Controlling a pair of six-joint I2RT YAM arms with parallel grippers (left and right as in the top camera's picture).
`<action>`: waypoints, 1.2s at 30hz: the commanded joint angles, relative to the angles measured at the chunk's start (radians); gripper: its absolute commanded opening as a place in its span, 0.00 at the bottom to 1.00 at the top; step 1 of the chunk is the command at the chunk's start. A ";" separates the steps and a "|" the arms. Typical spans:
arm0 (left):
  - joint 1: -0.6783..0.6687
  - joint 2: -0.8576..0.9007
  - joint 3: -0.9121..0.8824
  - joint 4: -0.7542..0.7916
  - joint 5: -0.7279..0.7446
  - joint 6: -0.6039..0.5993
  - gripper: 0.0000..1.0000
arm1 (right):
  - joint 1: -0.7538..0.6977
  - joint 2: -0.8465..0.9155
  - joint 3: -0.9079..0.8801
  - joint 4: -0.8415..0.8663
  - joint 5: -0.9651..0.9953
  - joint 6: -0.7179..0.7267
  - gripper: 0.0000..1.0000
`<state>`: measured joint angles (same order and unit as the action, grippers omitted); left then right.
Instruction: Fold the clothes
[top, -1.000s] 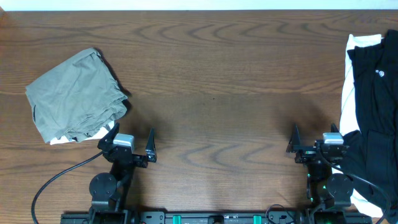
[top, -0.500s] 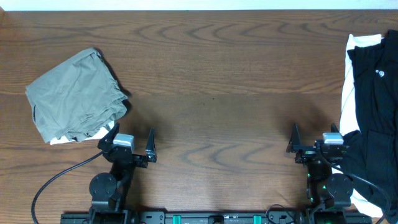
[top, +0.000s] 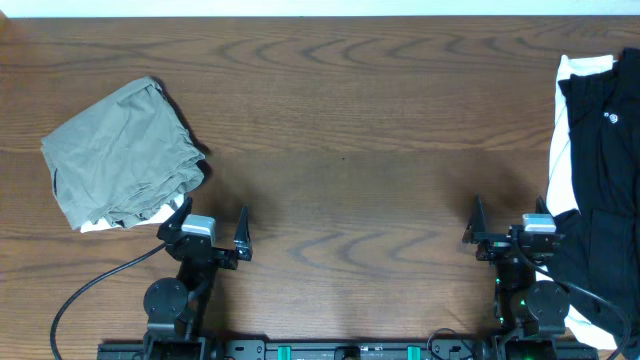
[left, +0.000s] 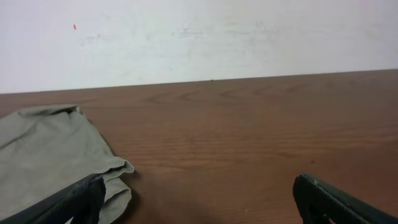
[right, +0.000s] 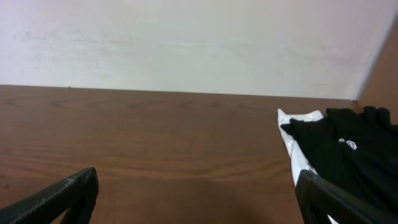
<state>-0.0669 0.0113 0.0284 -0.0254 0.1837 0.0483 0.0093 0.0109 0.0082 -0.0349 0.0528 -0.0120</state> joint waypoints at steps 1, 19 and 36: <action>-0.003 0.000 -0.024 -0.002 0.010 -0.091 0.98 | -0.008 -0.006 -0.003 -0.012 -0.030 0.003 0.99; -0.003 0.399 0.314 -0.154 0.010 -0.174 0.98 | -0.008 0.323 0.370 -0.404 0.273 0.157 0.99; -0.002 0.954 0.795 -0.520 0.069 -0.185 0.98 | -0.083 0.902 0.781 -0.619 0.216 0.233 0.99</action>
<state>-0.0673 0.9565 0.8059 -0.5377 0.2256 -0.1299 -0.0189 0.8574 0.7582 -0.6224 0.2024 0.1432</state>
